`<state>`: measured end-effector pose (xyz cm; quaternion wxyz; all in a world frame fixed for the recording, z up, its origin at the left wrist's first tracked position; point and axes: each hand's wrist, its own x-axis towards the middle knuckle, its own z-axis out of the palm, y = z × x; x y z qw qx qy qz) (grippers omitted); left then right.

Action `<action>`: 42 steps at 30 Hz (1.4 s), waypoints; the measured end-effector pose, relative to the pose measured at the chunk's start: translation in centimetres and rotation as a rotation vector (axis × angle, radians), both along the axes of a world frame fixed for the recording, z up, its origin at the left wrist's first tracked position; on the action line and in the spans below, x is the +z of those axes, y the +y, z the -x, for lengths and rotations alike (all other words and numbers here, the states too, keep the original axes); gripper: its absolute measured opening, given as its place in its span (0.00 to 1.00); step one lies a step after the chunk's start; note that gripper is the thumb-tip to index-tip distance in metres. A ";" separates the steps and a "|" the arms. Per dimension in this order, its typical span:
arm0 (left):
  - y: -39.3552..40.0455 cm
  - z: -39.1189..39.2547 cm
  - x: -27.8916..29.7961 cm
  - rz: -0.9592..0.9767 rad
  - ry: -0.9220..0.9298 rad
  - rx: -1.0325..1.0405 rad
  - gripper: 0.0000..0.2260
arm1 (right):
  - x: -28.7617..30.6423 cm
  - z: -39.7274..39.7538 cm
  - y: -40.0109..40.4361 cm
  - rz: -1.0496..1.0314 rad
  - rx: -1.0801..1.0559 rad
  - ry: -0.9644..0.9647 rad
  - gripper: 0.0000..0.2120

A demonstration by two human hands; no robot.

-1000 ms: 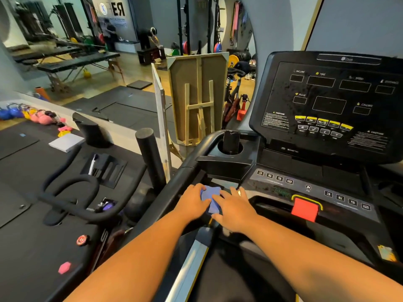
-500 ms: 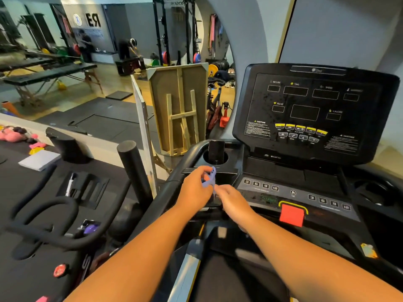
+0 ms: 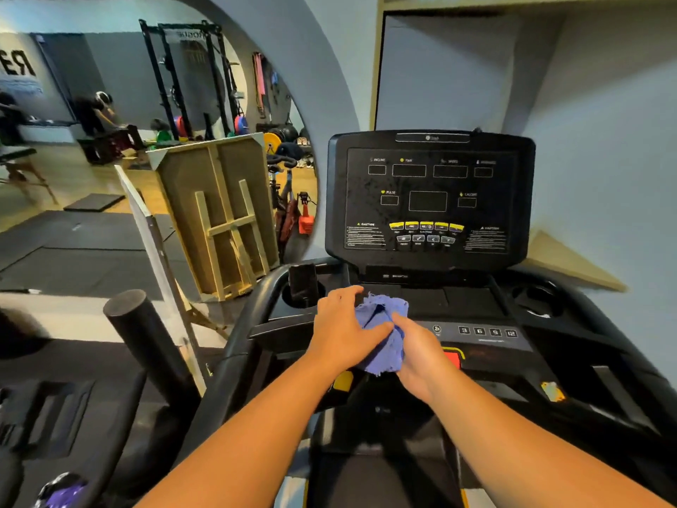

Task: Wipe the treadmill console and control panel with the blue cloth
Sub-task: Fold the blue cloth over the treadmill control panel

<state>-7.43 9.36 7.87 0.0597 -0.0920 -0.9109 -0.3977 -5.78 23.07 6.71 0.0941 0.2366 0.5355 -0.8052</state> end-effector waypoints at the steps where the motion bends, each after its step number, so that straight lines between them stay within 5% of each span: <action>1: 0.4 0.3 0.0 -0.055 -0.117 -0.022 0.38 | -0.1 -0.1 0.4 -0.021 -0.019 -0.013 0.14; 4: 2.0 0.6 -0.5 -0.197 -0.347 -0.125 0.32 | -0.5 -0.5 1.8 -0.111 -0.055 -0.047 0.14; 10: 6.0 0.9 -0.6 -0.397 -0.423 -0.224 0.16 | 2.0 -2.3 5.0 -0.328 -0.090 0.054 0.09; 18: 9.5 1.6 0.1 -0.685 -0.603 -0.191 0.09 | 6.2 -2.4 12.0 -0.634 0.115 0.146 0.10; 21: 11.3 2.0 2.2 -0.756 -0.614 -0.311 0.13 | 8.2 -1.9 16.6 -0.398 0.205 0.208 0.11; 27: 17.1 3.1 7.8 -0.848 -0.597 -0.469 0.11 | 9.4 -1.3 22.5 0.388 0.209 0.342 0.24; 33: 19.4 2.7 5.8 -0.332 -0.516 -0.379 0.15 | 3.9 -1.6 24.2 0.308 0.310 0.182 0.24; 36: 19.9 2.1 6.4 -0.230 -0.432 -0.312 0.08 | 3.7 -2.1 25.4 0.283 0.348 0.166 0.22; 39: 20.4 1.0 8.7 -0.263 -0.407 -0.365 0.05 | 5.0 -2.6 27.5 0.288 0.365 0.229 0.25; 42: 21.2 0.3 13.1 -0.551 -0.470 -0.511 0.12 | 8.8 -3.0 29.3 0.477 0.264 0.337 0.39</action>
